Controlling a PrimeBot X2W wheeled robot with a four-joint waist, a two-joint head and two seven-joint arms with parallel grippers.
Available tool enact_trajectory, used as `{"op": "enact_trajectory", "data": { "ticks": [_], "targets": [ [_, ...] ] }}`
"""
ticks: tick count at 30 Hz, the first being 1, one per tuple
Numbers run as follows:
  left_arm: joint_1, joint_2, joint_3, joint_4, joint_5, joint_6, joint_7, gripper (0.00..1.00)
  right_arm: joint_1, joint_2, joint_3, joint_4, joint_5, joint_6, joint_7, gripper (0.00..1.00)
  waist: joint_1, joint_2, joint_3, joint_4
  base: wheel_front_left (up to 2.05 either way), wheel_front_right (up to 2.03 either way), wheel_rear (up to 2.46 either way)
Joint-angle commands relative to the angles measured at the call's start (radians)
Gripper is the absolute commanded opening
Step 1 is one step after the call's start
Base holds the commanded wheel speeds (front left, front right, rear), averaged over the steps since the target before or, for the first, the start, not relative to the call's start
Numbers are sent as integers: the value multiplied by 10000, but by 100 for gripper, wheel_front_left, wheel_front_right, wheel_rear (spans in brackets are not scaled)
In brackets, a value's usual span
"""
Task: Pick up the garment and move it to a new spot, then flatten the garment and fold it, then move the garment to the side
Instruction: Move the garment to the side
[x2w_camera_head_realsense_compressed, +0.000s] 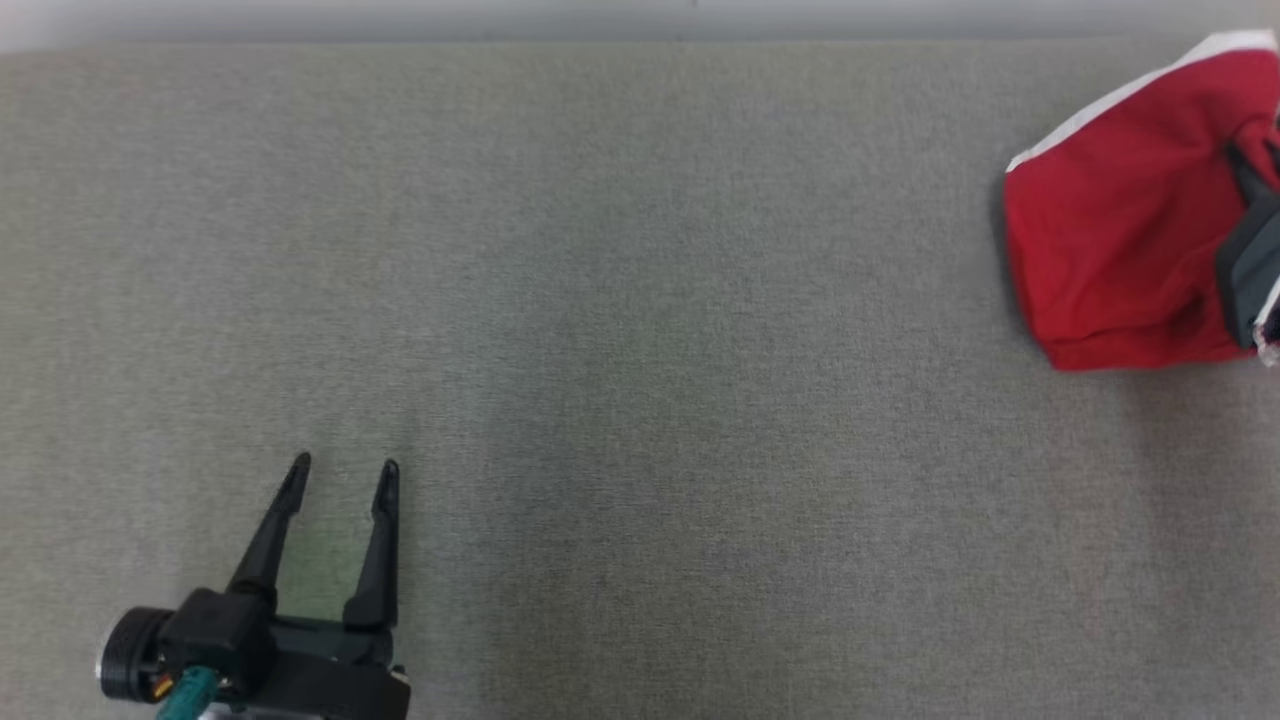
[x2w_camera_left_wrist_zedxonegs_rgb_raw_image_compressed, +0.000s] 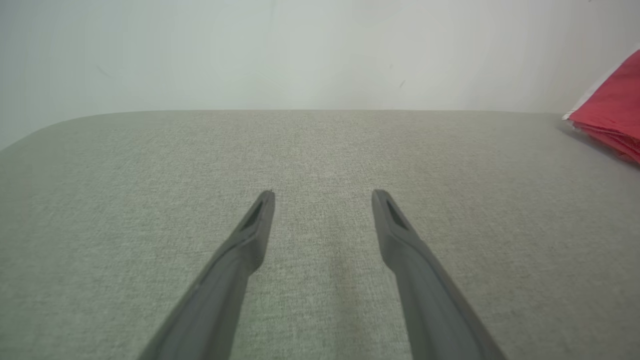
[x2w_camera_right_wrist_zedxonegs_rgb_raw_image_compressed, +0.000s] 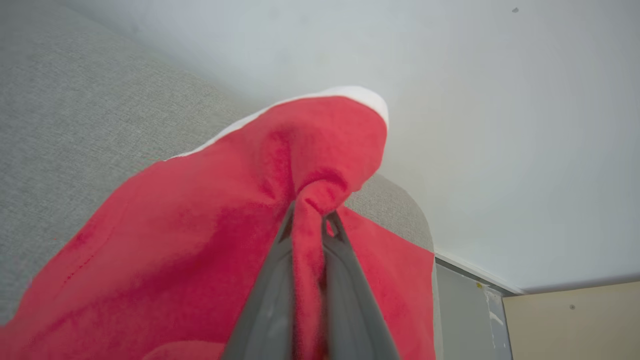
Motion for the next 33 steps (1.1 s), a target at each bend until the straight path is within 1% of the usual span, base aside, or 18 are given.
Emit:
{"op": "enact_trajectory", "data": {
  "ticks": [1, 5, 9, 14, 18, 26, 30, 31, 32, 33],
  "targets": [
    [-194, 139, 0, -137, -147, 14, -29, 100, -187, -187, -40, -243, 79, -33, 248, 0, -1, -2, 445, -318, 0, 0, 0],
    [-365, 340, -62, -357, -165, 14, -30, 100, -365, -627, -451, -499, 63, -33, 765, 0, -1, -2, 819, -350, 0, 0, 0],
    [-499, 494, -50, -603, -248, 14, -30, 100, -270, -1111, -859, -645, -174, -33, 1056, 0, -1, -2, 1154, -338, 0, 0, 0],
    [-547, 654, -7, -1016, -322, 14, -30, 100, 8, -1687, -1261, -869, -455, -33, 1270, 0, -1, -2, 1440, -355, 0, 0, 0],
    [-570, 734, 13, -1319, -364, 13, -30, 100, 92, -2072, -1481, -1116, -668, -34, 1228, 0, -1, -2, 1601, -380, 0, 0, 0],
    [-591, 900, 113, -1552, -421, 13, -29, 100, 172, -2349, -1816, -1276, -890, -34, 1592, 0, -1, -2, 1882, -474, 0, 0, 0],
    [-634, 939, 118, -1590, -428, 13, -30, 100, 193, -2316, -2139, -1100, -1003, -34, 1843, 0, -1, -2, 2012, -494, 0, 0, 0],
    [-638, 949, 125, -1585, -435, 13, -30, 100, 213, -2288, -2199, -1056, -1011, -34, 1910, 4, -1, -2, 2028, -496, 0, 0, 0],
    [-643, 954, 135, -1577, -452, 13, -30, 100, 205, -2254, -2245, -1050, -1042, -34, 1943, 24, -1, -2, 2046, -501, 0, 0, 0],
    [-646, 954, 154, -1561, -460, 13, -30, 100, 186, -2220, -2280, -1059, -1092, -34, 1948, 82, -1, -2, 2058, -513, 0, 0, 0]
  ]
}}
